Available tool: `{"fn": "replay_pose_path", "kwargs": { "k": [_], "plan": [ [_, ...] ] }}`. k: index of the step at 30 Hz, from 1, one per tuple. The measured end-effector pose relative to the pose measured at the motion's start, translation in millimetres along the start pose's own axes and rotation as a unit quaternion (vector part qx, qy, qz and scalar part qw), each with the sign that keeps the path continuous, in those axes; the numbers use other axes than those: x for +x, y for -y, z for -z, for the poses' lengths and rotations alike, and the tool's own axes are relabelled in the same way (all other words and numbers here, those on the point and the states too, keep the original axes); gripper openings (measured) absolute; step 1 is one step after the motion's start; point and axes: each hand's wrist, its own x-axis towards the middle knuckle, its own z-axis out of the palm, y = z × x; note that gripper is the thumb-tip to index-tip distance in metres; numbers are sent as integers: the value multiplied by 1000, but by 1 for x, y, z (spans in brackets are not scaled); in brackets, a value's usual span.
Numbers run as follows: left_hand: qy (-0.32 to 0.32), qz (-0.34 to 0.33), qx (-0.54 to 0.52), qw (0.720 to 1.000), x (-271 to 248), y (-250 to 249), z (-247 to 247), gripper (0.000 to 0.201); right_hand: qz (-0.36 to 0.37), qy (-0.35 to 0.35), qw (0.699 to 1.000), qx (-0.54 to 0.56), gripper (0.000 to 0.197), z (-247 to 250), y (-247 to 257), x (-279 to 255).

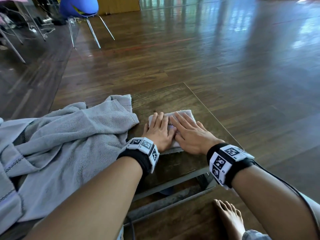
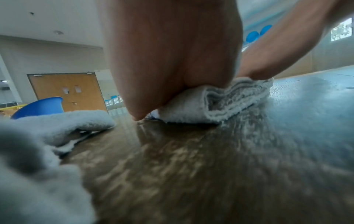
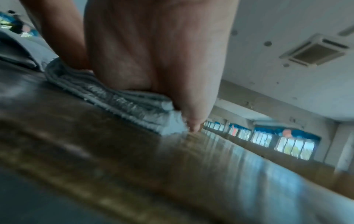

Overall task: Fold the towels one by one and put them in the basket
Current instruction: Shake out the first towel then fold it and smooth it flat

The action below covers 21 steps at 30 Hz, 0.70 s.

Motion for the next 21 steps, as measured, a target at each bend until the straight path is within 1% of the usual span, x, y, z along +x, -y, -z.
{"fn": "replay_pose_path", "kwargs": {
  "k": [5,7,11,13,17,21],
  "plan": [
    [21,18,26,999,6,7,0,64,-39,-15,999,7,72,-1,3,2],
    [18,25,30,999,8,8,0,63,-49,-19,999,15,77,1,5,1],
    [-7,49,40,998,11,8,-4,68,-83,-16,996,32,94,6,-2,0],
    [-6,60,36,998,11,8,-4,73,-101,-4,994,33,104,10,-9,-2],
    [-4,65,30,997,12,9,-3,77,-100,-1,995,19,116,11,-15,-4],
    [12,63,25,998,15,12,0,77,-99,-8,995,18,121,7,-16,-3]
  ]
}}
